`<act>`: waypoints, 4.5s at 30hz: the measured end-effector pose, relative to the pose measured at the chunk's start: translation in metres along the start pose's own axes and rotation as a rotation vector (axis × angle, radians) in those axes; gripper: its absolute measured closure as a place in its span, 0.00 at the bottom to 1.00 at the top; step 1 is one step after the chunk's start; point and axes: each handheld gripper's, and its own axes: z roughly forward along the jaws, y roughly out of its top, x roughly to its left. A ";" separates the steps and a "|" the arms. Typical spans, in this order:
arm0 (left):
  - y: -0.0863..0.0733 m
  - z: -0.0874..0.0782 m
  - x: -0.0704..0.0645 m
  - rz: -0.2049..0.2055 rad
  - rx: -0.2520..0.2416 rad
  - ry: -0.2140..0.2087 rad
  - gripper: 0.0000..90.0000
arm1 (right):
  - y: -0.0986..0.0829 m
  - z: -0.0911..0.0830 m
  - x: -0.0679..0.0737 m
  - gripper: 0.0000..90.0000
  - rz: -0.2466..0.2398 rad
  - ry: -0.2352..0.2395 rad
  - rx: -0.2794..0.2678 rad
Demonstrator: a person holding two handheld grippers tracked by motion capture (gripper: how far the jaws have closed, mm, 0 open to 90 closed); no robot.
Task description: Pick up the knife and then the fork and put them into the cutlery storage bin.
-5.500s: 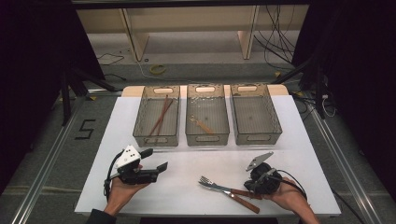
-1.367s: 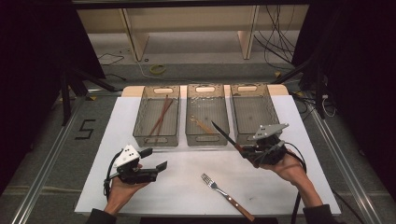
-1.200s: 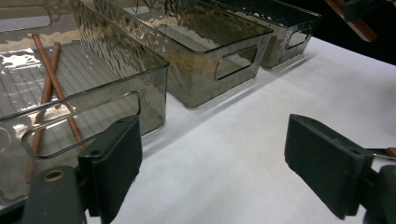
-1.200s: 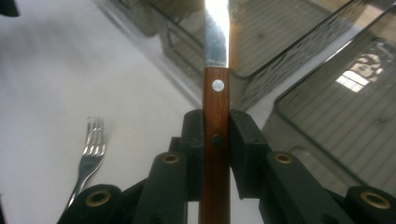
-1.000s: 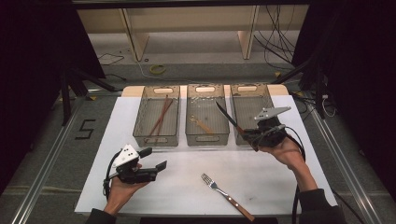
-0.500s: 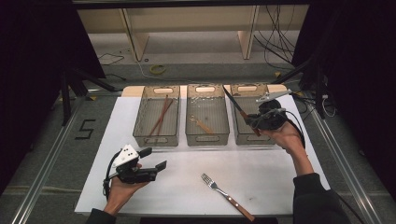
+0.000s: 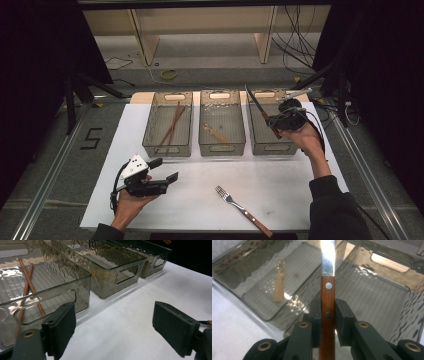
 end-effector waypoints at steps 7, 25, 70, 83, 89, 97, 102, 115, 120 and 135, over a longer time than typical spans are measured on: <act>0.000 0.000 0.000 0.000 0.001 0.000 0.20 | -0.001 0.006 -0.007 0.86 0.024 -0.019 0.023; 0.000 0.000 0.000 -0.002 -0.003 -0.002 0.20 | -0.003 0.022 -0.017 0.86 0.086 -0.073 0.074; 0.000 -0.001 0.000 -0.003 -0.002 0.000 0.20 | -0.007 0.046 -0.017 0.56 0.154 -0.085 0.165; 0.000 0.000 0.000 0.001 -0.001 0.003 0.20 | -0.030 0.000 0.036 0.44 0.005 0.044 0.080; 0.000 -0.001 0.001 -0.005 0.000 0.003 0.20 | -0.055 -0.009 0.060 0.43 -0.030 0.085 0.067; 0.001 -0.001 0.001 0.000 -0.002 0.003 0.20 | -0.074 -0.012 0.086 0.43 -0.082 0.147 0.111; 0.000 -0.001 0.001 0.000 -0.004 0.003 0.20 | -0.081 -0.013 0.105 0.42 -0.113 0.176 0.142; 0.000 -0.001 0.000 0.007 0.001 0.001 0.20 | -0.104 -0.014 0.133 0.42 -0.173 0.257 0.212; 0.000 -0.001 0.000 0.003 -0.005 0.002 0.20 | -0.109 -0.011 0.141 0.44 -0.207 0.268 0.232; 0.000 -0.002 0.000 0.008 -0.001 0.001 0.20 | -0.123 -0.010 0.160 0.50 -0.265 0.314 0.289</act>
